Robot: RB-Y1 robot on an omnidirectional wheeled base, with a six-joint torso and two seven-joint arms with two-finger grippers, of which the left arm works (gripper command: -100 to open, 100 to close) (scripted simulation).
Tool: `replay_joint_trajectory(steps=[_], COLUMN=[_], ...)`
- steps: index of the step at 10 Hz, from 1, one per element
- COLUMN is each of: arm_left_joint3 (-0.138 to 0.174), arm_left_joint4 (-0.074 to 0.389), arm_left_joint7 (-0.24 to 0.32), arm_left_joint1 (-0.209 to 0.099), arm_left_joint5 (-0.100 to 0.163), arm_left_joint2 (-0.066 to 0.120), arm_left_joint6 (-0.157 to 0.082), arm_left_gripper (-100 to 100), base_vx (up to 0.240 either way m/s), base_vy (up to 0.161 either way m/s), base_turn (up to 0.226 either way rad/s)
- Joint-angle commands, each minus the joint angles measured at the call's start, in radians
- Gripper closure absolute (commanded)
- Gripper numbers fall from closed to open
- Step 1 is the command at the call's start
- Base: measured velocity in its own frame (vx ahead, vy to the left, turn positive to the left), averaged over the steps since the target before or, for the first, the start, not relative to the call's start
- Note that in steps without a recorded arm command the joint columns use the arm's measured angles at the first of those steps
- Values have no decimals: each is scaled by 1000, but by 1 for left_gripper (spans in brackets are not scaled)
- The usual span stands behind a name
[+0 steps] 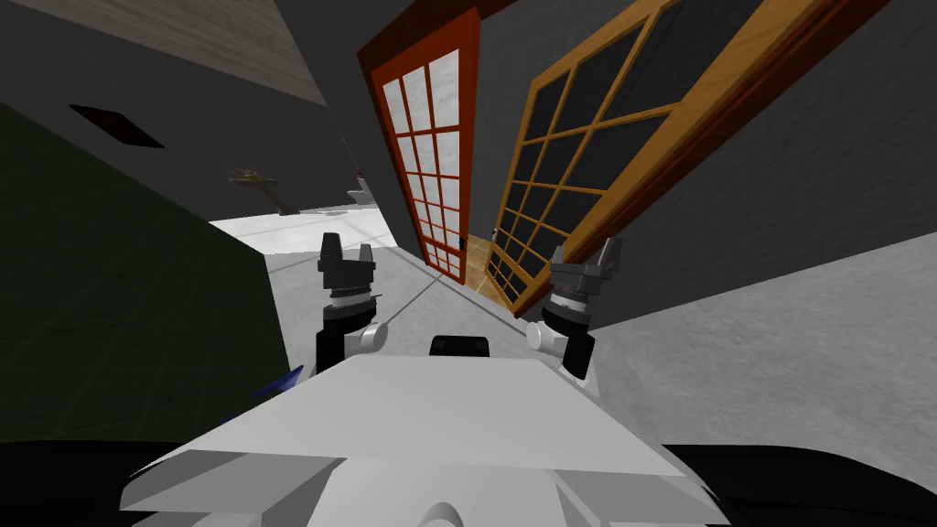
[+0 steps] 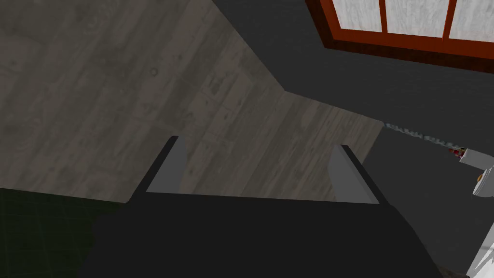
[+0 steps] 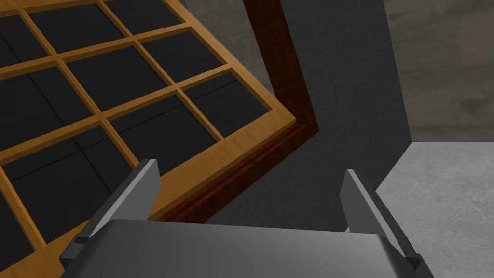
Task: Push the door open
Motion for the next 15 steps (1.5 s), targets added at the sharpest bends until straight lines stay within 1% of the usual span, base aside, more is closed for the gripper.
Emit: replay_joint_trajectory(steps=[1,5,9,12,15], arm_left_joint3=[-1,-5,-11,-18,-28], arm_left_joint4=[8,25,63,101,152], arm_left_joint7=[-8,-26,-65,-104,-156], arm_left_joint1=[-1,-2,-5,-9,-13], arm_left_joint5=[0,1,2,4,6], arm_left_joint2=[5,15,33,49,68], arm_left_joint6=[-3,-9,-23,-37,-55], arm_left_gripper=[-100,-100,-100,-100,-100], base_vx=[174,173,183,156,189], base_vy=[-131,-93,-98,-69,-57], base_turn=[-25,-26,-40,-46,-69])
